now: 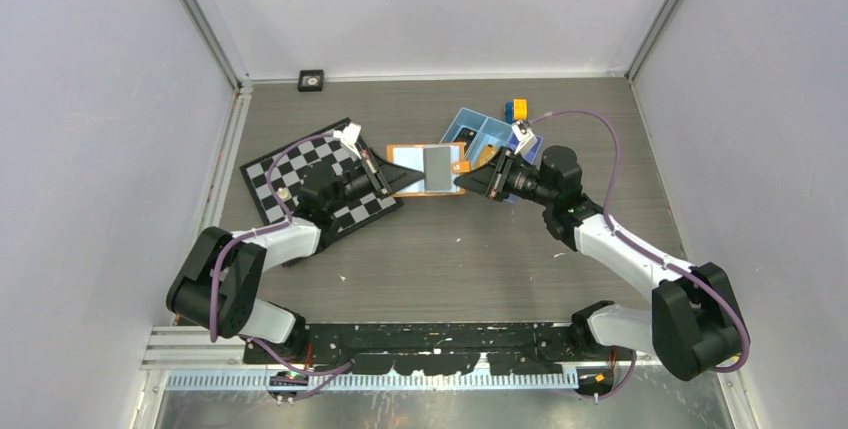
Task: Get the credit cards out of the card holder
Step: Remove the credit card from the card holder.
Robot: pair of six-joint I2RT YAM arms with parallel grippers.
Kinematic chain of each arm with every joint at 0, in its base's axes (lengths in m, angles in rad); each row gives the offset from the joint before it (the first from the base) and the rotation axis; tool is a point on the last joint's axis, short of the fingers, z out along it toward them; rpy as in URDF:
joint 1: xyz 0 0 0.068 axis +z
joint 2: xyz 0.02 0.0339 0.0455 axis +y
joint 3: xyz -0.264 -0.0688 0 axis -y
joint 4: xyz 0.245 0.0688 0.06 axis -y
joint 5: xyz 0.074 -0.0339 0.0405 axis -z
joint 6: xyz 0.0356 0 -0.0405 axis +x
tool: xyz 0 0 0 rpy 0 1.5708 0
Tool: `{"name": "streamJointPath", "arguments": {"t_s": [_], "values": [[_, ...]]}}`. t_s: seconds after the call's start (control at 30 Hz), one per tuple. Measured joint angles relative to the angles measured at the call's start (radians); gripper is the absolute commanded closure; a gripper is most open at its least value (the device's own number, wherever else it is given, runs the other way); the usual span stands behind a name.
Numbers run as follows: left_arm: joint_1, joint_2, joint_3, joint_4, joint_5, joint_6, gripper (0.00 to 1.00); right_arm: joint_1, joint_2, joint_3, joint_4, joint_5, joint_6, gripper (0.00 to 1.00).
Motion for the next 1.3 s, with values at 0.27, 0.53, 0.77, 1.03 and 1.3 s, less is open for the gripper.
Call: {"name": "streamJointPath", "arguments": {"t_s": [0.27, 0.53, 0.77, 1.03, 1.3], "values": [[-0.019, -0.002, 0.012, -0.103, -0.019, 0.063, 1.00, 0.034, 0.005, 0.011, -0.061, 0.012, -0.039, 0.52], [-0.066, -0.060, 0.052, -0.323, -0.095, 0.190, 1.00, 0.045, 0.015, 0.016, -0.076, 0.018, -0.053, 0.45], [-0.094, -0.081, 0.082, -0.440, -0.155, 0.270, 1.00, 0.050, 0.037, 0.028, -0.099, 0.023, -0.059, 0.62], [-0.121, -0.078, 0.098, -0.474, -0.157, 0.294, 1.00, 0.054, 0.040, 0.028, -0.071, 0.012, -0.049, 0.62], [-0.138, -0.058, 0.119, -0.475, -0.156, 0.308, 1.00, 0.056, 0.039, 0.013, -0.010, 0.002, -0.031, 0.67]]}}
